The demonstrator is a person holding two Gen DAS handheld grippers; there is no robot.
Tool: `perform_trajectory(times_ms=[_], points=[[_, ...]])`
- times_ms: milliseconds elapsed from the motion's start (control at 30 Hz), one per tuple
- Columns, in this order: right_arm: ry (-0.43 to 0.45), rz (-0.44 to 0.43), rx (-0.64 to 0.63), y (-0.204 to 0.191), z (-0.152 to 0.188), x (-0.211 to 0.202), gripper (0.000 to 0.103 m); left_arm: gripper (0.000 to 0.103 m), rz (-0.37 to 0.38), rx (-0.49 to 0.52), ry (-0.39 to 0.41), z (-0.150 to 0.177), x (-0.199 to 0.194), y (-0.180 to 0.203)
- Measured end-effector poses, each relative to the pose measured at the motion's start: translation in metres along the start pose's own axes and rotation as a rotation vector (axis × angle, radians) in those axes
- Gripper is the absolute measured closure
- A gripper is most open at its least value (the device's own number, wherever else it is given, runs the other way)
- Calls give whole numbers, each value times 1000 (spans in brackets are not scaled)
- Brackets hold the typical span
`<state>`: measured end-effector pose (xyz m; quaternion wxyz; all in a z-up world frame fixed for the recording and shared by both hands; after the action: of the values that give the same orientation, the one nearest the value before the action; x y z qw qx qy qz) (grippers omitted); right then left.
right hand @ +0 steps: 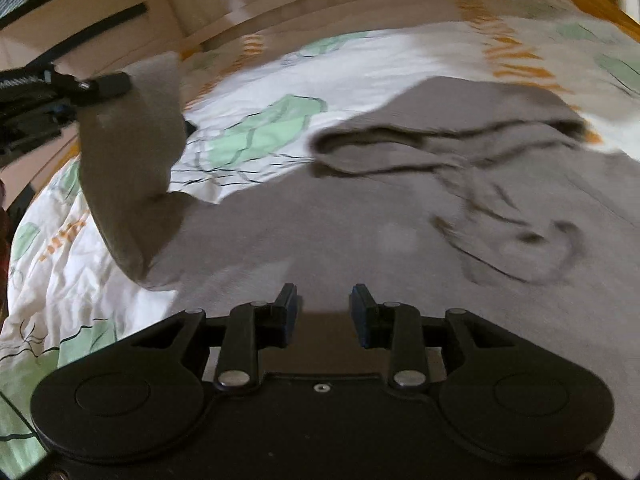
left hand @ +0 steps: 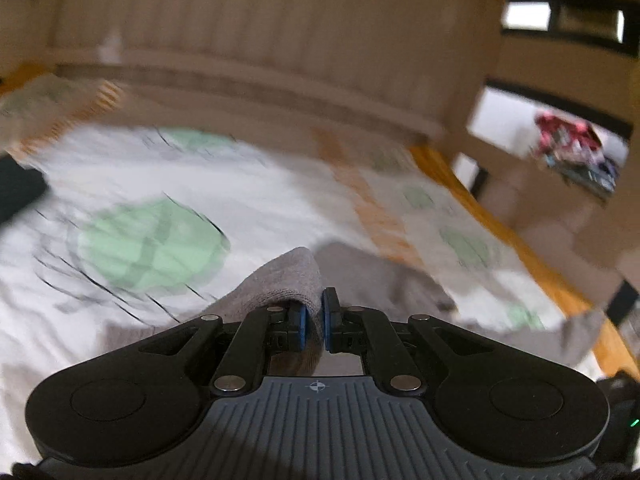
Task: Fold large clothes
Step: 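Lift the sleeve with the left gripper and lay it across the sweater body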
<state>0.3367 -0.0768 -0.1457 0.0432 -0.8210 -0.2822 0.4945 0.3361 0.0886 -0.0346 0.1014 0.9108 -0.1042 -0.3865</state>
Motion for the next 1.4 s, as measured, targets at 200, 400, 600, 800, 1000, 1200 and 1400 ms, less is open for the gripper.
perform_trajectory(times_ms=[200,400,600,800,1000,1200,1400], points=[[23,38,93,34,6,-21,59,91,49,-23,-180,46,70,17],[46,68,151,54,8,-35,52,31,168,-83,-303,88,85,28],[58,106,118,52,9,-43,49,23,157,-91,-288,103,53,19],[54,82,44,27,2,-37,39,16,63,-83,-304,119,31,-3],[44,147,-143,-17,-8,-14,38,16,99,-178,-282,133,29,-29],[8,270,-335,-49,-15,25,29,14,69,-116,-282,135,32,-23],[33,261,-323,-45,-22,24,76,14,58,-83,-274,140,29,-22]])
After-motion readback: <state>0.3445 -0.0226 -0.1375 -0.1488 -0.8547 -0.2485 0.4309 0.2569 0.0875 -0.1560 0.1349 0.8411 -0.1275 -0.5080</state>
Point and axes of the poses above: each gripper's, at about its wrist camera, not at the fingertips, and x roughly the way its jaws point, y to its right, z to its underside, the point moved 6 cm from there along x, roughly the way its jaws point, and after that the axes turned 14 degrees about -y, right-handed, at the moved point
